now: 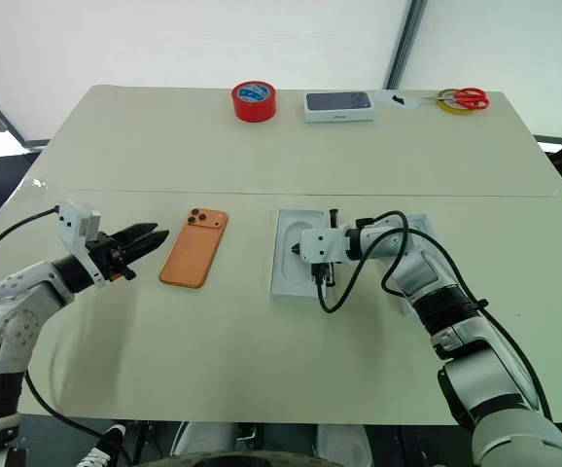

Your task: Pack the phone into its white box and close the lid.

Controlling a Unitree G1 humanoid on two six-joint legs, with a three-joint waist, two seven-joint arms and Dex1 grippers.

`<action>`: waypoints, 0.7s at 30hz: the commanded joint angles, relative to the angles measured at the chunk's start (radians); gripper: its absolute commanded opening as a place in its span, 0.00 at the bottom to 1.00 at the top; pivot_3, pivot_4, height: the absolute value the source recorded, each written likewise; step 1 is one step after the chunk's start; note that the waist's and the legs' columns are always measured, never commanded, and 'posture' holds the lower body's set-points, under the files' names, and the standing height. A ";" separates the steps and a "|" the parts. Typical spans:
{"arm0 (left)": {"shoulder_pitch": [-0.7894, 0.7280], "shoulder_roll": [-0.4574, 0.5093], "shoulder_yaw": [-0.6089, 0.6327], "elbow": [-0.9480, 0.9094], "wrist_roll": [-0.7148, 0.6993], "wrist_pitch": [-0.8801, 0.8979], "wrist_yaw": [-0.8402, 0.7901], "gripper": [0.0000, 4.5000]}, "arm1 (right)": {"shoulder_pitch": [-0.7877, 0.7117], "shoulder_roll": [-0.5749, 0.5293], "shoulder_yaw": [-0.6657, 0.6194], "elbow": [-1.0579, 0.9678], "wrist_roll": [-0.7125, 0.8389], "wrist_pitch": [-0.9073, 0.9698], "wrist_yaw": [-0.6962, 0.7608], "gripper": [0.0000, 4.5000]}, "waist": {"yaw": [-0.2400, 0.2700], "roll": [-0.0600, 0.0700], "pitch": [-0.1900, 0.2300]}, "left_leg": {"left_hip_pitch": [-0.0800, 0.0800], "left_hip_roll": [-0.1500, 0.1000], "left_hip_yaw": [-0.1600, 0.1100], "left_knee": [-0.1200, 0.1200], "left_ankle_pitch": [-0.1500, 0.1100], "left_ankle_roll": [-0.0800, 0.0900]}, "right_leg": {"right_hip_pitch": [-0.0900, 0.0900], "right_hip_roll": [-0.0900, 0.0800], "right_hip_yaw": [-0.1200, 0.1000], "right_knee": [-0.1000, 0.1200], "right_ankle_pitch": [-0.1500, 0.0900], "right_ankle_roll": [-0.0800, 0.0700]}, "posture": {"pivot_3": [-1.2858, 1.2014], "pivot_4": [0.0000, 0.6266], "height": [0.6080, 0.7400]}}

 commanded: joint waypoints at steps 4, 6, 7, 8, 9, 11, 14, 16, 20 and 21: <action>-0.115 0.049 0.114 0.146 -0.142 0.221 0.002 0.39 | -0.098 0.121 -0.108 -0.072 0.151 0.127 -0.033 0.01 | -0.001 0.000 0.001 | -0.001 0.000 0.000 0.000 0.000 0.000 | -0.002 0.001 0.000 0.001 0.000 0.000 | 0.52 0.24 0.92; -0.149 0.063 0.113 0.212 -0.141 0.262 0.001 0.39 | -0.116 0.153 -0.106 -0.102 0.164 0.162 -0.033 0.01 | -0.002 0.000 0.001 | -0.001 0.000 0.000 0.000 0.000 0.000 | -0.002 0.001 0.000 0.001 0.000 0.000 | 0.52 0.24 0.92; -0.150 0.082 0.085 0.227 -0.135 0.281 -0.038 0.39 | -0.120 0.164 -0.080 -0.121 0.139 0.169 -0.036 0.01 | -0.002 0.000 0.001 | -0.001 0.000 0.000 0.000 0.000 0.000 | -0.003 0.001 0.000 0.001 0.000 0.000 | 0.52 0.24 0.92; -0.153 0.093 0.065 0.238 -0.126 0.287 -0.065 0.39 | -0.123 0.173 -0.057 -0.132 0.116 0.167 -0.039 0.01 | -0.002 0.000 0.001 | -0.001 0.000 0.000 0.000 0.000 0.000 | -0.003 0.001 0.000 0.001 0.000 0.000 | 0.52 0.24 0.92; -0.166 0.100 0.049 0.271 -0.126 0.306 -0.095 0.39 | -0.129 0.194 -0.028 -0.137 0.092 0.177 -0.043 0.01 | -0.002 0.000 0.001 | -0.001 0.000 0.000 0.000 0.000 0.000 | -0.003 0.001 0.000 0.001 0.000 0.000 | 0.52 0.24 0.92; -0.188 0.103 0.026 0.315 -0.109 0.306 -0.119 0.39 | -0.139 0.227 0.021 -0.135 0.054 0.197 -0.046 0.01 | -0.001 0.000 0.001 | -0.001 0.000 0.001 -0.001 0.000 0.000 | -0.003 0.001 0.000 0.001 0.000 0.000 | 0.52 0.24 0.92; -0.222 0.105 0.030 0.364 -0.139 0.359 -0.160 0.51 | -0.151 0.268 0.091 -0.115 -0.026 0.175 -0.078 0.00 | 0.000 -0.001 0.001 | -0.001 0.000 0.001 0.000 0.000 -0.001 | -0.004 0.001 0.000 0.003 0.000 0.000 | 0.52 0.24 0.92; -0.228 0.105 0.012 0.366 -0.105 0.342 -0.154 0.69 | -0.154 0.293 0.130 -0.104 -0.076 0.183 -0.105 0.00 | -0.001 -0.002 0.001 | -0.004 0.000 0.001 0.001 0.001 -0.001 | -0.007 0.001 0.000 0.005 0.000 0.000 | 0.52 0.24 0.92; -0.231 0.096 -0.020 0.371 -0.082 0.360 -0.168 0.91 | -0.164 0.336 0.166 -0.091 -0.135 0.245 -0.135 0.00 | -0.001 -0.002 0.001 | -0.005 0.000 0.003 0.001 0.001 -0.001 | -0.009 0.001 0.000 0.006 0.000 0.000 | 0.52 0.24 0.92; -0.234 0.091 -0.026 0.378 -0.078 0.365 -0.168 0.91 | -0.169 0.343 0.170 -0.085 -0.144 0.253 -0.139 0.00 | -0.001 -0.002 0.001 | -0.005 0.000 0.003 0.001 0.001 -0.001 | -0.009 0.001 0.000 0.006 0.000 0.000 | 0.52 0.24 0.92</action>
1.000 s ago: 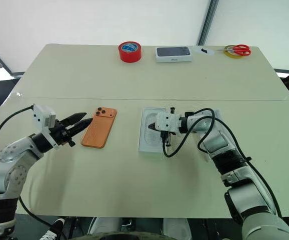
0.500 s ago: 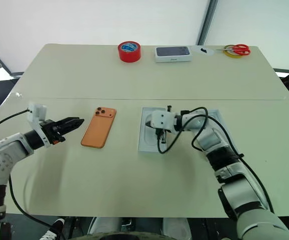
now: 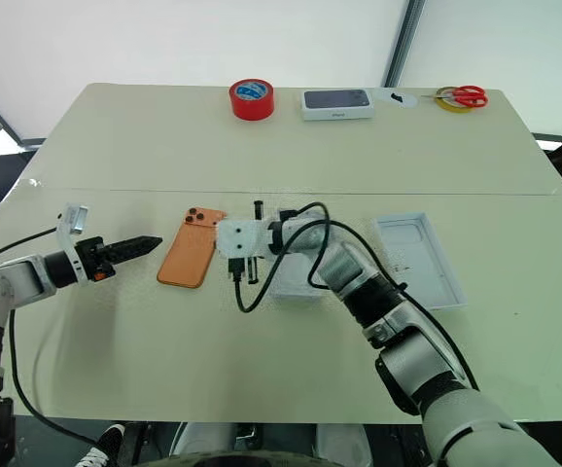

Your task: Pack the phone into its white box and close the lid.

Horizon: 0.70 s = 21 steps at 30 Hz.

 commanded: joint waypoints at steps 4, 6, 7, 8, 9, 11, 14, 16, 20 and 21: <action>-0.026 -0.023 -0.055 0.010 0.022 0.039 -0.026 0.91 | -0.060 0.035 0.038 0.038 -0.068 0.050 -0.014 0.00 | 0.001 0.000 0.000 | 0.000 0.000 0.000 0.000 0.000 0.000 | 0.000 0.000 0.000 0.001 0.000 0.000 | 0.52 0.24 0.92; -0.040 -0.041 -0.098 0.019 0.057 0.028 -0.023 0.91 | -0.063 0.043 0.044 0.056 -0.075 0.059 -0.009 0.00 | 0.004 0.000 0.000 | 0.000 0.000 0.000 0.000 0.000 0.000 | 0.000 0.000 0.000 0.001 0.000 0.000 | 0.52 0.24 0.92; -0.045 -0.047 -0.121 0.025 0.073 0.029 -0.025 0.91 | -0.065 0.049 0.045 0.063 -0.076 0.069 -0.008 0.00 | 0.006 0.000 0.000 | 0.000 -0.001 0.000 0.001 0.000 0.000 | 0.000 0.000 0.000 0.002 0.000 0.000 | 0.52 0.24 0.92; -0.044 -0.057 -0.143 0.026 0.092 0.015 -0.028 0.91 | -0.066 0.053 0.050 0.066 -0.078 0.076 0.003 0.00 | 0.007 0.000 0.000 | 0.000 -0.001 0.000 0.001 0.000 0.000 | 0.000 0.000 0.000 0.002 0.000 0.000 | 0.52 0.24 0.92; -0.043 -0.064 -0.155 0.027 0.105 0.006 -0.032 0.91 | -0.066 0.055 0.054 0.068 -0.079 0.081 0.011 0.00 | 0.007 0.000 -0.001 | 0.000 -0.001 0.000 0.001 0.000 0.000 | 0.000 -0.001 0.000 0.003 0.000 0.000 | 0.52 0.24 0.92; -0.028 -0.070 -0.196 0.026 0.135 -0.012 -0.056 0.91 | -0.059 0.051 0.072 0.065 -0.092 0.083 0.023 0.00 | 0.007 0.000 -0.002 | 0.000 -0.001 0.000 0.001 0.000 0.000 | 0.000 -0.001 0.000 0.003 0.000 0.000 | 0.52 0.24 0.92; -0.036 -0.090 -0.194 0.054 0.134 0.026 -0.065 0.91 | -0.056 0.061 0.072 0.060 -0.092 0.100 0.029 0.00 | 0.008 0.001 -0.004 | 0.002 -0.002 0.000 0.001 0.000 0.000 | 0.001 -0.001 0.000 0.004 0.000 0.000 | 0.52 0.24 0.92; -0.038 -0.091 -0.206 0.057 0.150 0.023 -0.074 0.91 | -0.059 0.071 0.066 0.064 -0.094 0.121 0.025 0.00 | 0.008 0.000 -0.004 | 0.003 -0.002 0.000 0.001 0.000 0.000 | 0.002 -0.001 0.000 0.005 0.000 0.000 | 0.52 0.24 0.92; -0.085 -0.113 -0.270 0.076 0.190 0.056 -0.075 0.91 | -0.074 0.068 0.064 0.097 -0.107 0.110 0.008 0.00 | 0.011 0.002 -0.006 | 0.004 -0.003 0.000 0.001 0.000 0.000 | 0.003 -0.002 0.000 0.005 0.000 0.000 | 0.52 0.24 0.92; -0.096 -0.124 -0.268 0.073 0.185 0.070 -0.077 0.91 | -0.074 0.067 0.065 0.097 -0.107 0.105 0.009 0.00 | 0.012 0.002 -0.007 | 0.004 -0.003 0.000 0.001 0.000 0.000 | 0.003 -0.002 0.000 0.006 0.000 0.000 | 0.52 0.24 0.92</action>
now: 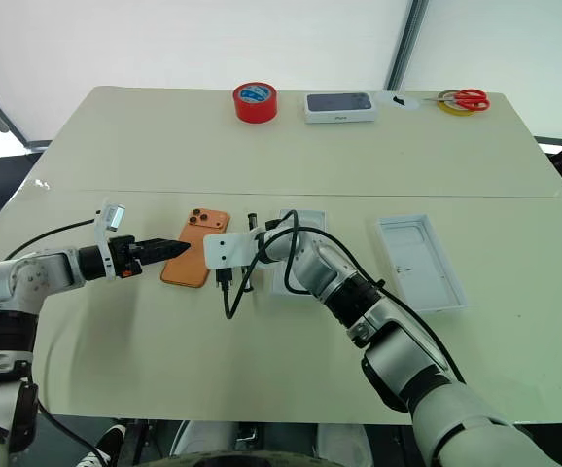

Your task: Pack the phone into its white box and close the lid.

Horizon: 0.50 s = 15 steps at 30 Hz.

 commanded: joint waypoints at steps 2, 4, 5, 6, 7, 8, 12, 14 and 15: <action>0.008 -0.068 -0.106 0.036 0.017 0.118 0.002 0.91 | -0.023 0.016 -0.003 0.006 -0.001 -0.010 -0.009 0.00 | 0.002 0.000 -0.001 | 0.000 -0.001 0.000 0.000 0.000 0.000 | 0.001 -0.001 0.000 0.000 0.000 0.000 | 0.52 0.24 0.92; 0.001 -0.082 -0.103 0.029 0.006 0.144 -0.001 0.91 | -0.023 0.014 -0.002 0.008 -0.002 -0.015 -0.009 0.00 | 0.002 0.001 -0.002 | 0.001 -0.001 -0.001 0.000 0.000 0.000 | 0.001 -0.001 0.000 0.000 0.000 0.000 | 0.52 0.24 0.92; -0.002 -0.087 -0.101 0.022 -0.004 0.167 -0.005 0.91 | -0.022 0.014 -0.002 0.008 -0.002 -0.013 -0.008 0.00 | 0.002 0.001 -0.002 | 0.001 -0.001 -0.001 0.000 0.000 0.000 | 0.002 -0.001 0.000 0.001 0.000 0.000 | 0.52 0.24 0.92; -0.006 -0.093 -0.099 0.013 -0.013 0.184 -0.005 0.91 | -0.021 0.014 -0.003 0.007 -0.001 -0.010 -0.007 0.00 | 0.002 0.001 -0.002 | 0.001 -0.001 -0.001 0.000 0.000 0.000 | 0.002 -0.001 0.000 0.001 0.000 0.000 | 0.52 0.24 0.92; -0.009 -0.097 -0.100 0.002 -0.019 0.202 -0.007 0.91 | -0.021 0.013 -0.004 0.006 -0.001 -0.009 -0.006 0.00 | 0.002 0.001 -0.002 | 0.001 -0.001 -0.001 0.000 0.000 0.000 | 0.002 -0.001 0.000 0.001 0.000 0.000 | 0.52 0.24 0.92; -0.013 -0.101 -0.099 -0.008 -0.026 0.217 -0.009 0.91 | -0.021 0.011 -0.004 0.005 -0.001 -0.011 -0.005 0.00 | 0.001 0.001 -0.002 | 0.001 -0.002 -0.001 0.000 0.000 0.001 | 0.002 -0.001 0.000 0.001 0.000 0.000 | 0.52 0.24 0.92; -0.052 -0.119 -0.070 -0.014 -0.035 0.248 0.008 0.91 | -0.020 0.005 -0.004 0.006 -0.001 -0.010 0.001 0.00 | 0.000 0.001 -0.002 | 0.001 -0.002 -0.002 0.000 0.000 0.001 | 0.002 -0.001 0.000 0.001 0.000 0.000 | 0.52 0.24 0.92; -0.065 -0.117 -0.061 -0.009 -0.034 0.249 0.010 0.91 | -0.022 0.006 -0.006 0.008 -0.001 -0.010 -0.003 0.00 | 0.000 0.001 -0.002 | 0.001 -0.002 -0.002 0.000 0.000 0.001 | 0.002 -0.001 0.000 0.001 0.000 0.000 | 0.52 0.24 0.92; -0.065 -0.111 -0.060 -0.007 -0.028 0.241 0.007 0.91 | -0.022 0.006 -0.006 0.008 -0.001 -0.010 -0.003 0.00 | -0.001 0.001 -0.002 | 0.001 -0.002 -0.002 0.000 0.000 0.001 | 0.002 -0.001 0.000 0.001 0.000 0.000 | 0.52 0.24 0.92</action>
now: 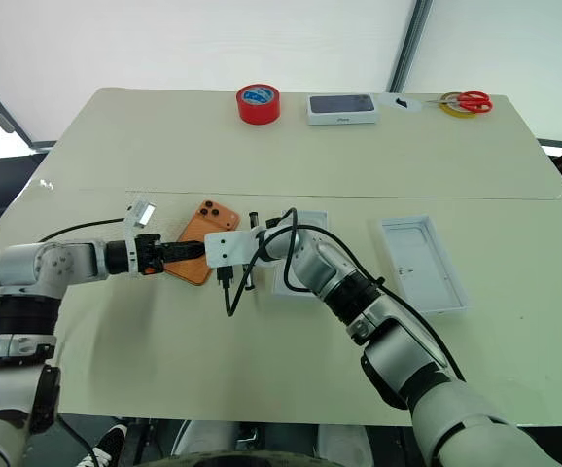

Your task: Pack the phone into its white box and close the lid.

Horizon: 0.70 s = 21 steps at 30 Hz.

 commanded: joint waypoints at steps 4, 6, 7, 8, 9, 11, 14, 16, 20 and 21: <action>0.029 -0.003 -0.026 0.063 0.004 0.033 -0.009 0.91 | -0.018 0.005 -0.008 0.003 0.000 -0.009 -0.007 0.00 | -0.003 0.000 0.000 | 0.000 0.000 0.000 0.000 0.000 0.000 | 0.000 0.000 0.000 0.000 0.000 0.000 | 0.52 0.24 0.92; 0.032 0.000 -0.006 0.080 -0.008 0.048 -0.014 0.91 | -0.018 0.002 -0.009 0.006 -0.003 -0.016 -0.013 0.00 | -0.004 0.000 0.000 | 0.000 0.000 0.000 0.000 0.000 0.000 | -0.001 0.000 0.000 0.000 0.000 0.000 | 0.52 0.24 0.92; 0.033 0.001 0.000 0.084 -0.013 0.053 -0.016 0.91 | -0.018 0.001 -0.009 0.008 -0.003 -0.019 -0.014 0.00 | -0.005 0.000 0.000 | 0.000 0.000 0.000 0.000 0.000 0.000 | -0.001 0.000 0.000 0.000 0.000 0.000 | 0.52 0.24 0.92; 0.037 -0.001 0.006 0.084 -0.019 0.060 -0.015 0.91 | -0.018 -0.002 -0.008 0.010 -0.005 -0.021 -0.015 0.00 | -0.006 0.000 0.000 | 0.000 0.000 0.000 0.000 0.000 0.000 | -0.001 0.000 0.000 0.000 0.000 0.000 | 0.52 0.24 0.92; 0.042 -0.001 0.008 0.077 -0.024 0.062 -0.016 0.80 | -0.018 -0.002 -0.007 0.011 -0.006 -0.021 -0.015 0.00 | -0.008 0.000 0.000 | 0.000 0.001 0.000 0.000 0.000 0.000 | -0.001 0.000 0.000 0.000 0.000 0.000 | 0.52 0.24 0.92; 0.049 -0.003 0.014 0.071 -0.021 0.051 -0.005 0.63 | -0.018 -0.003 -0.006 0.011 -0.005 -0.022 -0.013 0.00 | -0.010 0.000 0.000 | 0.000 0.001 0.001 0.000 0.000 0.000 | -0.002 0.000 0.000 0.000 0.000 0.000 | 0.52 0.24 0.92; 0.054 -0.005 0.031 0.086 -0.016 0.048 0.015 0.63 | -0.017 -0.002 -0.007 0.011 -0.005 -0.024 -0.014 0.00 | -0.010 0.000 0.000 | 0.000 0.001 0.001 -0.001 0.000 0.000 | -0.002 0.000 0.000 0.000 0.000 0.000 | 0.52 0.24 0.92; 0.058 -0.004 0.041 0.096 -0.018 0.047 0.020 0.63 | -0.016 -0.004 -0.004 0.011 -0.010 -0.031 -0.020 0.00 | -0.010 0.000 0.000 | 0.000 0.001 0.001 -0.001 0.000 0.000 | -0.002 0.000 0.000 0.000 0.000 0.000 | 0.52 0.24 0.92; 0.062 -0.025 0.084 0.104 -0.042 0.076 0.048 0.63 | -0.013 -0.003 -0.005 0.008 -0.012 -0.031 -0.022 0.00 | -0.010 0.000 0.000 | 0.000 0.001 0.001 -0.001 0.000 0.000 | -0.002 0.000 0.000 0.000 0.000 0.000 | 0.52 0.24 0.92; 0.062 -0.031 0.094 0.102 -0.049 0.086 0.052 0.57 | -0.011 -0.003 -0.006 0.007 -0.012 -0.030 -0.022 0.00 | -0.010 0.000 0.000 | 0.000 0.001 0.001 -0.001 0.000 0.000 | -0.002 0.000 0.000 0.000 0.000 0.000 | 0.52 0.24 0.92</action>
